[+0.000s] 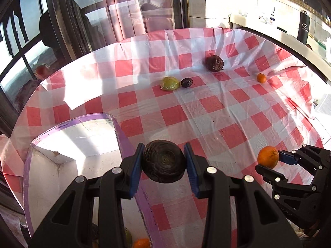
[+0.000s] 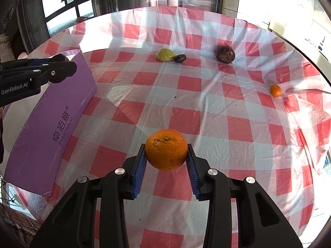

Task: Organize fruits
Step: 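Carry the date and orange with both grippers over the box, then open both grippers to drop the date and orange into the box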

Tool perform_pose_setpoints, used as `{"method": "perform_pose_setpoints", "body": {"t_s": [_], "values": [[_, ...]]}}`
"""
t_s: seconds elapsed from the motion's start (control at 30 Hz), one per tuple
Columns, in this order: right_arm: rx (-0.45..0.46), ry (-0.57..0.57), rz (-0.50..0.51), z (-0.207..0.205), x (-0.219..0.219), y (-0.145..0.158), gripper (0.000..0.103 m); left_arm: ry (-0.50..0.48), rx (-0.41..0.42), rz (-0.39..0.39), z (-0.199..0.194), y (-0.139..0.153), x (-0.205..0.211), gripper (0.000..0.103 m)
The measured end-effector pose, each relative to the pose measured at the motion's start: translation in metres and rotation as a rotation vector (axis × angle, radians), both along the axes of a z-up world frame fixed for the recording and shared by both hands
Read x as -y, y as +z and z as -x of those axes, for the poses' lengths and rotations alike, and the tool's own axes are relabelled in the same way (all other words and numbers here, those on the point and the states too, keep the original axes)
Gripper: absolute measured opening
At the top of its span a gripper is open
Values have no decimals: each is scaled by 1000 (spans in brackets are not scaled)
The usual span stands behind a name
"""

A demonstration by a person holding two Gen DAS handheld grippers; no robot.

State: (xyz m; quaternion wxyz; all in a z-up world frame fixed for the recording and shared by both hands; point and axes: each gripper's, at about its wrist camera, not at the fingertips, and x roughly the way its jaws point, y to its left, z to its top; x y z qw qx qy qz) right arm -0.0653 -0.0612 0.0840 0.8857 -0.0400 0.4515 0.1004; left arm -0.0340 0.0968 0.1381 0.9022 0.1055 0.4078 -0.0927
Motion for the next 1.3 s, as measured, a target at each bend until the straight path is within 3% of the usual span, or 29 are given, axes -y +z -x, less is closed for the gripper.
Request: {"method": "perform_pose_setpoints", "body": {"t_s": [0.43, 0.8, 0.97, 1.3], "values": [[63, 117, -63, 0, -89, 34, 37, 45, -2, -58, 8, -2, -79, 39], [141, 401, 14, 25, -176, 54, 37, 123, -91, -71, 14, -24, -137, 39], [109, 512, 14, 34, -202, 47, 37, 154, -136, -82, 15, -35, -154, 39], [-18, 533, -55, 33, -218, 24, 37, 235, -235, -66, 19, -58, -189, 39]]}}
